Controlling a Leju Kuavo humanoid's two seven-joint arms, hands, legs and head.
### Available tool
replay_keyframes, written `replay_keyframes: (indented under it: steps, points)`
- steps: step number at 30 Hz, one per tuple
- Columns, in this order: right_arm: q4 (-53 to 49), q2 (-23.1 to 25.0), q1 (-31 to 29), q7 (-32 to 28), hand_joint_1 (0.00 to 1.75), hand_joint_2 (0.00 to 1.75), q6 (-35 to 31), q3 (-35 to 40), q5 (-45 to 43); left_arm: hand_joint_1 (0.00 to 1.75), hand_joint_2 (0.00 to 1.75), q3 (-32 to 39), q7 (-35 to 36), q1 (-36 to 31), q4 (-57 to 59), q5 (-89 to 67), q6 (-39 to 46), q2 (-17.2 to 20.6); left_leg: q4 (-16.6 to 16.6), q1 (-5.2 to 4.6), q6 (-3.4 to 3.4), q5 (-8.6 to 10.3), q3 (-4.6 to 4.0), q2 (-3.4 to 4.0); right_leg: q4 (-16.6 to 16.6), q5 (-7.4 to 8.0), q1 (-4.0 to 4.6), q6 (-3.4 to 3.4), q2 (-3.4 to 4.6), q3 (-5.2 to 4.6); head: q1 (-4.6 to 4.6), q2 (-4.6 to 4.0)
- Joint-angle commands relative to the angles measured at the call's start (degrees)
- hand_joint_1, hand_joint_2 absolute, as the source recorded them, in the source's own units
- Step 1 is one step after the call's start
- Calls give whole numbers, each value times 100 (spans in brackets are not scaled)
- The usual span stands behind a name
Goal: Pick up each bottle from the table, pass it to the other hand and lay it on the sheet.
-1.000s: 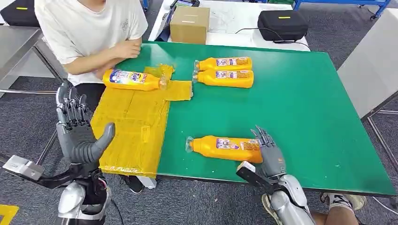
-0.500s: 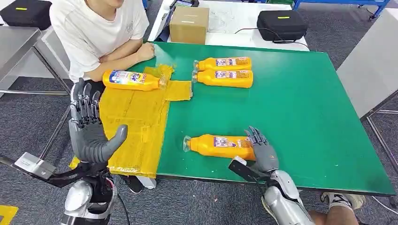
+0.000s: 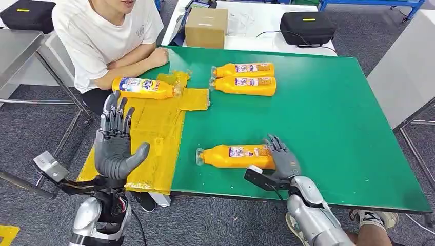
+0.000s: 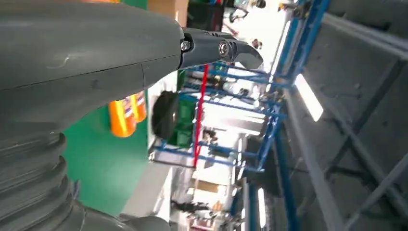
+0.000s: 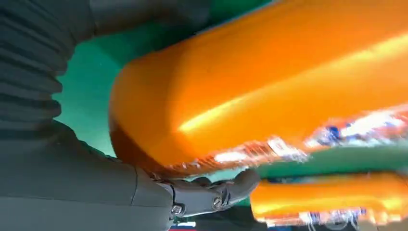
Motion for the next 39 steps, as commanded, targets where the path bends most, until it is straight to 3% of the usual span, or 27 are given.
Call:
replay_keyframes:
  steps: [1, 15, 19, 23, 27, 30, 35, 39]
  points:
    - [1028, -104, -310, -79, 175, 175, 257, 456, -130, 0, 175, -60, 15, -251, 659, -73, -28, 217, -6, 6, -8, 2, 18, -5, -8, 0, 6, -10, -8, 20, -2, 0]
    - [1183, -106, -232, -308, 175, 175, 267, 475, -271, 0, 175, 10, -56, -271, 759, -137, 8, 209, -9, 10, -8, 7, 39, -11, -13, 2, 10, -11, -17, 45, -2, 0]
    - [952, -34, 4, -1007, 175, 175, 236, 0, -1028, 0, 175, 3, -172, -286, 787, -230, 90, 198, -6, 8, -5, 8, 38, -10, -11, 3, 9, -8, -16, 42, -2, 0]
    - [898, -9, 63, -1104, 175, 175, 230, -70, -1142, 0, 175, -7, -197, -301, 797, -259, 127, 189, -10, 11, -10, 9, 37, -15, -14, 2, 12, -13, -20, 42, -2, 0]
    - [46, 254, 586, -1859, 175, 175, 126, -992, -2405, 0, 175, 172, -216, -272, 871, -155, 670, -14, -8, 11, -10, 5, 39, -9, -12, 1, 12, -12, -13, 44, -2, 0]
    - [-1158, 601, 1153, -2081, 175, 175, 299, -1587, -3423, 0, 175, 332, -39, -180, 1069, 312, 986, -81, -9, 12, -11, 5, 37, -12, -11, -1, 13, -14, -17, 40, 0, 0]
    - [-2711, 1073, 1731, -2179, 175, 175, 549, -1938, -4610, 0, 175, 364, -11, 544, 936, 830, 363, -130, -6, 9, -11, -7, 12, 13, 2, -3, 13, -13, 20, 16, 0, 0]
    - [-3064, 1178, 1902, -2269, 175, 175, 582, -1989, -4877, 0, 175, 186, -145, 837, 862, 706, 14, -71, -6, 9, -7, -7, -11, 1, 2, -7, 12, -9, 7, -4, -2, 0]
